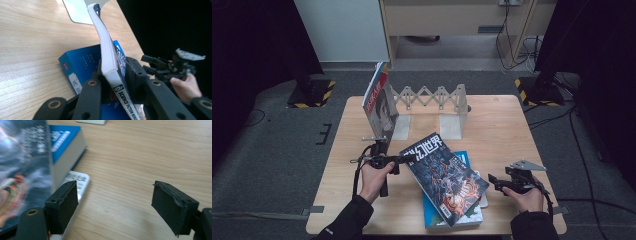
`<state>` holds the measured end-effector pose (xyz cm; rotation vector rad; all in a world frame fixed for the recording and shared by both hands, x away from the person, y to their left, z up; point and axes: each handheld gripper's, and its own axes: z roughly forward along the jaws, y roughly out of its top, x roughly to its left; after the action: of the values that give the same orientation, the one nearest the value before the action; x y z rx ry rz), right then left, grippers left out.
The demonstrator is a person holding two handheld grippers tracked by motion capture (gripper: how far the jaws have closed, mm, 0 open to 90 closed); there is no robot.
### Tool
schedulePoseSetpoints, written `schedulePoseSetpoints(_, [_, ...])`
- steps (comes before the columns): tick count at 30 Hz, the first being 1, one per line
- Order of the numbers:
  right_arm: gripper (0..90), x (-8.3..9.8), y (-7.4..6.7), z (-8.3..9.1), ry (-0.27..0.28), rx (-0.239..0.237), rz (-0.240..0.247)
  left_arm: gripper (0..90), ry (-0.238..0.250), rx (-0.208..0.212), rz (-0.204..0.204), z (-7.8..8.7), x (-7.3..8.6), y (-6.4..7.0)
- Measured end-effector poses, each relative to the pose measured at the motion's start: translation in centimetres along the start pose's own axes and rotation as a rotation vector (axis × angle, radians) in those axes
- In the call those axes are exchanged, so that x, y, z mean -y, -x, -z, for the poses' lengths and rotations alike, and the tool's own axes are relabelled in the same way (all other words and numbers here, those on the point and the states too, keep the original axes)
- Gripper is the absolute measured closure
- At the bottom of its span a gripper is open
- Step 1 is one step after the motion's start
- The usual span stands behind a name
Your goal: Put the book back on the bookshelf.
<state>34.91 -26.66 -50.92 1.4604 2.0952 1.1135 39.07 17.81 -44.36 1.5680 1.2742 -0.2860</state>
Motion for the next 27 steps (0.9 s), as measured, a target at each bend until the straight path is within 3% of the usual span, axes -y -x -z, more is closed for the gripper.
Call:
schedulePoseSetpoints(10, [17.8, 0.5, 2.5, -0.2, -0.073, 0.102, 0.035, 79.8, 0.051, 0.043, 0.000, 1.3, -1.4, 1.8])
schedulePoseSetpoints(15, [17.0, 0.9, 3.2, -0.5, -0.100, 0.117, 0.025, 81.3, 0.069, 0.066, -0.008, 1.6, -2.1, 2.5])
schedulePoseSetpoints(23, [12.9, 1.2, 3.7, -1.0, -0.134, 0.134, 0.034, 81.9, 0.083, 0.073, -0.079, 2.1, -3.3, 4.6])
schedulePoseSetpoints(27, [12.0, 1.2, 3.7, -1.1, -0.140, 0.129, 0.046, 82.0, 0.095, 0.057, -0.123, 2.6, -3.9, 5.6])
